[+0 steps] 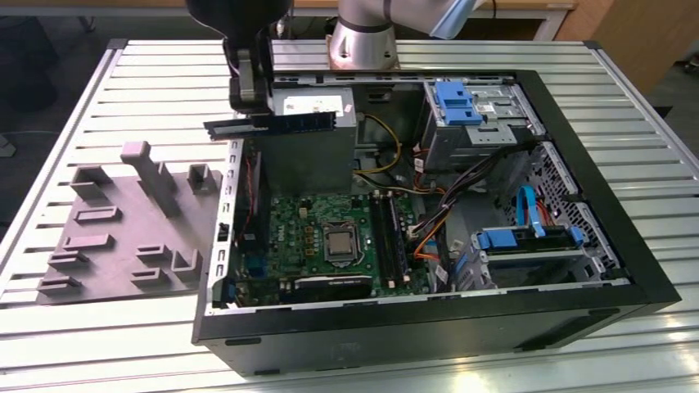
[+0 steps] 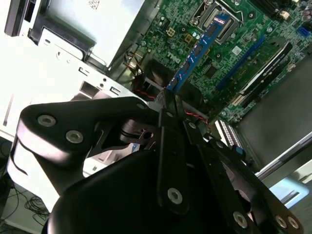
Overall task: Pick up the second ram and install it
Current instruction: 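Pick up the second ram and move it above second insertion slot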
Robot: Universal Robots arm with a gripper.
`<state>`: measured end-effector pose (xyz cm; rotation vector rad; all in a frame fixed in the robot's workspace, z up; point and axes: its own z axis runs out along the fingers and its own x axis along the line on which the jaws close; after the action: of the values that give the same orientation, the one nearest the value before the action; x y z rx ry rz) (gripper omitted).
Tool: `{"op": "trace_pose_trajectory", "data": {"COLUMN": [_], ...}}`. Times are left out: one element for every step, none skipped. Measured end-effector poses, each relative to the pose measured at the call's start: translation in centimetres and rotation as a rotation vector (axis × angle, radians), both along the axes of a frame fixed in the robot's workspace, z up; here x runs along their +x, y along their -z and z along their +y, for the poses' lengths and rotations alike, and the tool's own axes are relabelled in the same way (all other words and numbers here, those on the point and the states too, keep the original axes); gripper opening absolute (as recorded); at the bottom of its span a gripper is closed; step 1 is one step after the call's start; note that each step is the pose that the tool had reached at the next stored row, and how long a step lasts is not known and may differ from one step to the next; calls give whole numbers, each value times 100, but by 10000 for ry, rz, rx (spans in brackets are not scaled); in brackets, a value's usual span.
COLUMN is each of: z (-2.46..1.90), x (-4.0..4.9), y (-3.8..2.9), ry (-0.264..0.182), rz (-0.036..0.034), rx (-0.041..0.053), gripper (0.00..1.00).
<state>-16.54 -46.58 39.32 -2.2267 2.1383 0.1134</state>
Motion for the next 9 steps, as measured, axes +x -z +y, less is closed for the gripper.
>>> {"op": "trace_pose_trajectory", "data": {"z": [0, 0, 0, 0, 0, 0, 0, 0, 0], "x": [11, 23, 34, 45, 56, 67, 77, 87, 98], "y": [0, 0, 0, 0, 0, 0, 0, 0, 0], "ry": [0, 0, 0, 0, 0, 0, 0, 0, 0], "rz": [0, 0, 0, 0, 0, 0, 0, 0, 0], "rx": [0, -1, 0, -1, 0, 0, 0, 0, 0], "gripper": [12, 12, 12, 12, 12, 12, 12, 12, 12]}}
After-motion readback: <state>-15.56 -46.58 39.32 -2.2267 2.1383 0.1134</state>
